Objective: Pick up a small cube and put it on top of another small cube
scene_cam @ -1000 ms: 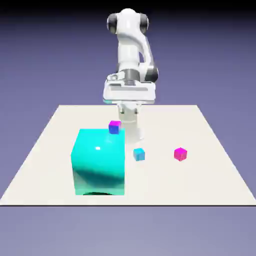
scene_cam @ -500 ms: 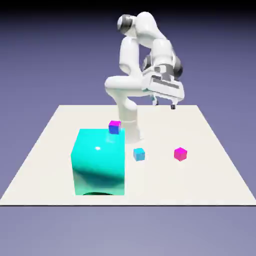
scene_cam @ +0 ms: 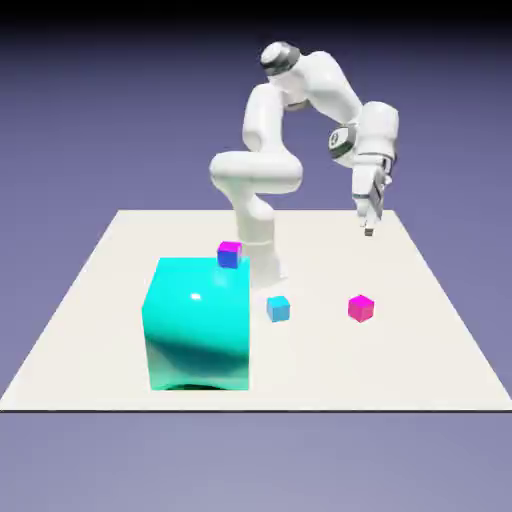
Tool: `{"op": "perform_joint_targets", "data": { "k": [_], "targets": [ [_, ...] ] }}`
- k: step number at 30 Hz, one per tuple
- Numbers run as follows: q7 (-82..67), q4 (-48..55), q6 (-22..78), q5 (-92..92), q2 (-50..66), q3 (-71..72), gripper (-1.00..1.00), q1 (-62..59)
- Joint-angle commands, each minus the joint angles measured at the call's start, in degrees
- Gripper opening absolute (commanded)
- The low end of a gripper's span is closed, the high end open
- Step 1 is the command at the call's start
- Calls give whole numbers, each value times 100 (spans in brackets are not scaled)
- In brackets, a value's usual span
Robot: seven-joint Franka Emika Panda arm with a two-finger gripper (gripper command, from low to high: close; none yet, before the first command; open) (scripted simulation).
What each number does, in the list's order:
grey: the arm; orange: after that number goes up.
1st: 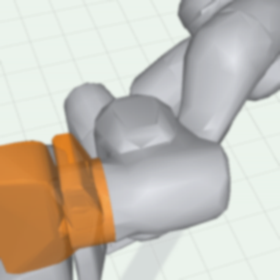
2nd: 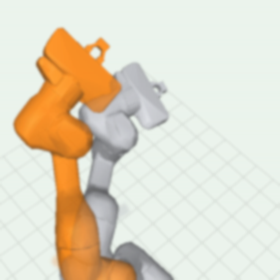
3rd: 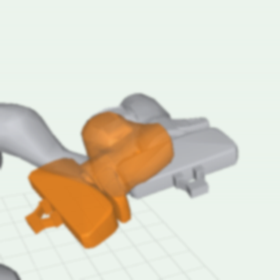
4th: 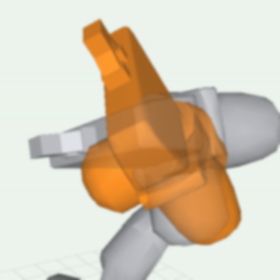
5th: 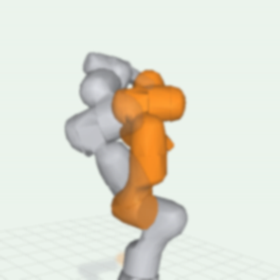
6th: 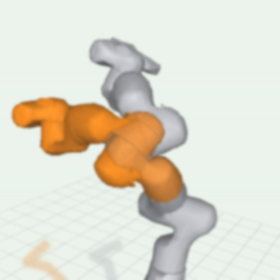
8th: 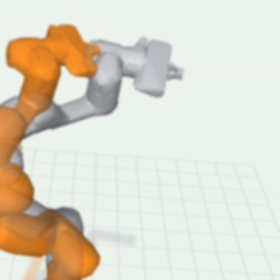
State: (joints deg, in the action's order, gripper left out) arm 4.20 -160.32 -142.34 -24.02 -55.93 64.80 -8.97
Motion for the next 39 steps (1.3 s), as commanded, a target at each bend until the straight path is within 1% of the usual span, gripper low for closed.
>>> {"op": "perform_joint_targets", "data": {
  "k": [1, 28, 29, 35, 36, 37, 39],
  "targets": [
    [-123, 2, 102, -77, -75, 208, 0, -31],
    [-3382, 60, 2799, -2123, -2057, 5727, 0, -853],
    [-3382, 60, 2799, -2123, -2057, 5727, 0, -853],
    [-3626, 32, 1957, -3123, -2332, 6869, 0, -1510],
    [-3626, 32, 1957, -3123, -2332, 6869, -100, -1510],
    [-3626, 32, 1957, -3123, -2332, 6869, -100, -1510],
    [-3537, 42, 2263, -2760, -2232, 6454, -100, -1271]
  ]
}}
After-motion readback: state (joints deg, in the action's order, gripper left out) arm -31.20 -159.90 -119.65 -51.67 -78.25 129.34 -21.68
